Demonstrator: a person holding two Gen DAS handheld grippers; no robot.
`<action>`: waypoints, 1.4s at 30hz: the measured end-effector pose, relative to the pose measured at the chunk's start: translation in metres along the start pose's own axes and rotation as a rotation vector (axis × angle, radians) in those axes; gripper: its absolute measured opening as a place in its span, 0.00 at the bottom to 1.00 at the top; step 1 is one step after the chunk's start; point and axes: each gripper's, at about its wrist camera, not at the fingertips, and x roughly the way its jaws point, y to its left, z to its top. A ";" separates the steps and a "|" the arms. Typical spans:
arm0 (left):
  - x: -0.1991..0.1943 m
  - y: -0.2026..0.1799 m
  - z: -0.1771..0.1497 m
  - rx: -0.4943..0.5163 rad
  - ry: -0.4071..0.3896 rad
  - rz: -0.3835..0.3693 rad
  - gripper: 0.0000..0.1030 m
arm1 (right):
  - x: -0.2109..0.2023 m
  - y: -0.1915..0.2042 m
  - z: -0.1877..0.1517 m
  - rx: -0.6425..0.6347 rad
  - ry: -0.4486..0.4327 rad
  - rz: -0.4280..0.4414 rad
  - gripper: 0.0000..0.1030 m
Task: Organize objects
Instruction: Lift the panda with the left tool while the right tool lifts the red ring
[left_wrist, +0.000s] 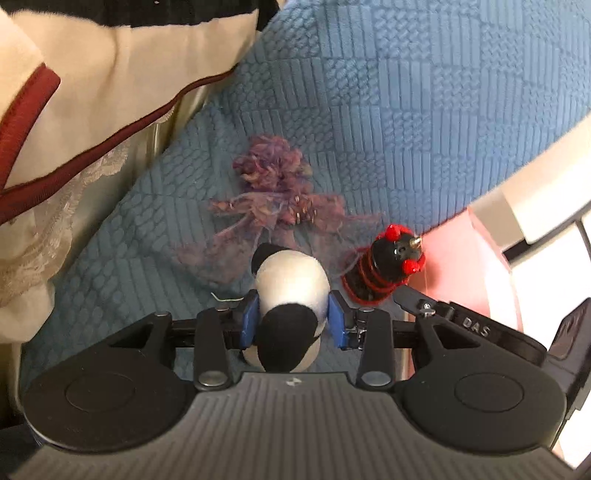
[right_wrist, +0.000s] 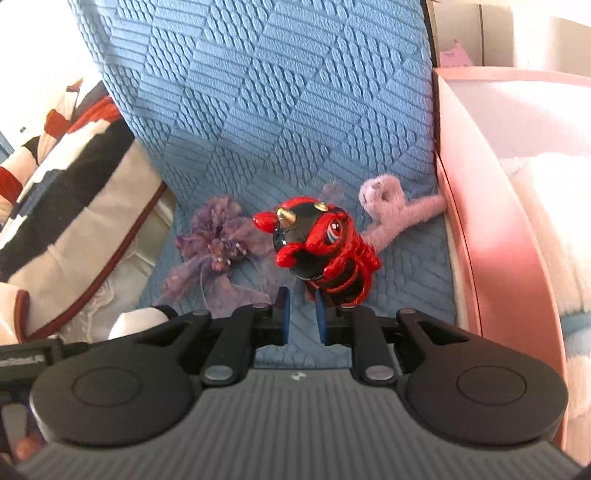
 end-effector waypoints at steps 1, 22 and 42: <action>0.003 0.002 0.003 -0.008 -0.004 -0.003 0.44 | 0.000 0.000 0.002 -0.003 -0.011 0.005 0.19; 0.026 -0.006 0.027 0.038 0.022 0.076 0.71 | 0.044 0.011 0.026 -0.057 -0.011 -0.121 0.61; 0.032 -0.012 0.016 0.019 0.021 0.137 0.72 | -0.013 0.021 -0.028 -0.098 0.007 -0.127 0.60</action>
